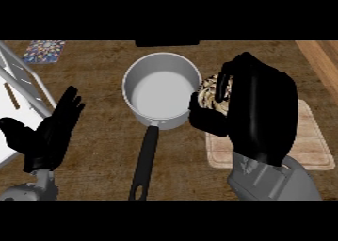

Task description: Pick the cupcake from the cutting board and place it in the pot

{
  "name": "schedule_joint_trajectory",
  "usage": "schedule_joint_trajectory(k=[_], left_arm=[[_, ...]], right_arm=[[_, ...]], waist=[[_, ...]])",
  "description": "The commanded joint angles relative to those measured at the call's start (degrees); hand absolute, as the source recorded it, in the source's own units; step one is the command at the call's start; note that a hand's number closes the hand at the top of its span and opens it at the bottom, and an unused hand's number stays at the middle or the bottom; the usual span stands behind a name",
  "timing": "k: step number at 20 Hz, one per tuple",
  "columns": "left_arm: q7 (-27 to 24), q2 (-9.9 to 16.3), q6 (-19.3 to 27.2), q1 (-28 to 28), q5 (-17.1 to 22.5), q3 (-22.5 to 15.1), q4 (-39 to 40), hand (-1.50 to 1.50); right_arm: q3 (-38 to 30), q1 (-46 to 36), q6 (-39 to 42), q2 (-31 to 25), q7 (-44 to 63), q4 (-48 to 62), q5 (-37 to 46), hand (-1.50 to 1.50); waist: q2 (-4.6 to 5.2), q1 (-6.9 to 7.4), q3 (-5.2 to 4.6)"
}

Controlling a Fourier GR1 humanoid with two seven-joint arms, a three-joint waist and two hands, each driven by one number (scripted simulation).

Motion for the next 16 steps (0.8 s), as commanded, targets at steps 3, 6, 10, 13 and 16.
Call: schedule_joint_trajectory(k=[3,6,10,13,16], left_arm=[[1.01,-1.14,-0.25,-1.73,-0.96,-2.7,-1.3,0.0],[0.78,-2.41,-0.15,-3.88,-1.51,-3.81,0.79,0.0],[-1.08,-1.3,-1.5,-4.03,-0.71,-2.01,1.77,0.0],[-0.15,-1.89,-1.74,-3.82,0.26,-2.04,1.39,0.0],[-1.43,-0.9,-2.52,-3.04,-0.42,-1.87,1.03,0.0]], right_arm=[[5.56,-12.09,9.92,1.55,22.65,-2.23,0.08,1.5],[6.06,-16.07,7.66,1.56,25.9,3.38,-0.62,1.5],[3.66,-19.42,8.25,1.57,27.06,7.07,-2.83,1.5],[2.95,-18.38,3.98,1.57,27.11,10.9,-4.53,1.5],[4.1,-19.19,3.81,1.57,26.39,15.39,-6.96,1.5]], waist=[[1.64,3.58,0.33],[2.28,4.06,0.33],[2.43,4.49,0.34],[2.66,4.92,0.42],[2.71,5.24,0.46]])
